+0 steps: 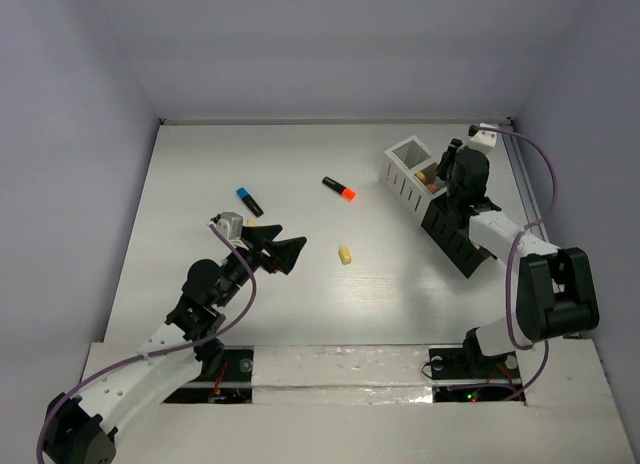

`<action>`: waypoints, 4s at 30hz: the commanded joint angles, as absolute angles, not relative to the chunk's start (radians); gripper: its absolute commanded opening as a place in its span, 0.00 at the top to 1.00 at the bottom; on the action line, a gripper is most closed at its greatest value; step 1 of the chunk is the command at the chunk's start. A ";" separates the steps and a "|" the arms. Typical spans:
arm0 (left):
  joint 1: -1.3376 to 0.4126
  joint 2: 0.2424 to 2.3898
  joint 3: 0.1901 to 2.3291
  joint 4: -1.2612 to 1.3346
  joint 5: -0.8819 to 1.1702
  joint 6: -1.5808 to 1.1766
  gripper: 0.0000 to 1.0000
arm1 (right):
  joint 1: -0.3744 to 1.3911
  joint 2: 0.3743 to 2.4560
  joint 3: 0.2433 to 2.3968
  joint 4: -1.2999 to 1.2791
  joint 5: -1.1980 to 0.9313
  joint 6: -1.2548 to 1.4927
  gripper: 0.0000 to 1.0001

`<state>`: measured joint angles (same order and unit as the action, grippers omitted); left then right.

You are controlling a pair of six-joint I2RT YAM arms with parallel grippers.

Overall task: Sort the stationery into containers
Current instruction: Place the pen in the storage box, then pick up the pen from the center of the board.

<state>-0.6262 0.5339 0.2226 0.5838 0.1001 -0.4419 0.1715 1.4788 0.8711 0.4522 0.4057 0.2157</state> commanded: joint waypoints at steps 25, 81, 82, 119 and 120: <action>-0.624 0.512 0.216 0.609 0.048 -0.434 0.21 | 0.570 1.422 0.897 -0.038 -0.058 0.416 0.93; -0.624 0.241 0.175 0.455 -0.263 -0.485 0.58 | 1.028 1.800 1.316 0.163 0.359 0.453 1.00; -0.624 0.271 0.181 0.469 -0.246 -0.482 0.58 | 1.016 1.784 1.309 0.161 0.359 0.453 1.00; -0.595 0.667 0.230 0.646 -0.022 -0.594 0.62 | 0.951 1.605 1.111 0.345 0.075 0.597 1.00; -0.595 0.672 0.232 0.646 -0.009 -0.598 0.62 | 0.951 1.602 1.106 0.359 0.066 0.601 1.00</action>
<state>-0.6083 0.6613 0.1837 0.5873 -0.0315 -0.5743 0.9459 1.6482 1.1191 0.2657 0.1051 0.5781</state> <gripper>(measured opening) 0.381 0.300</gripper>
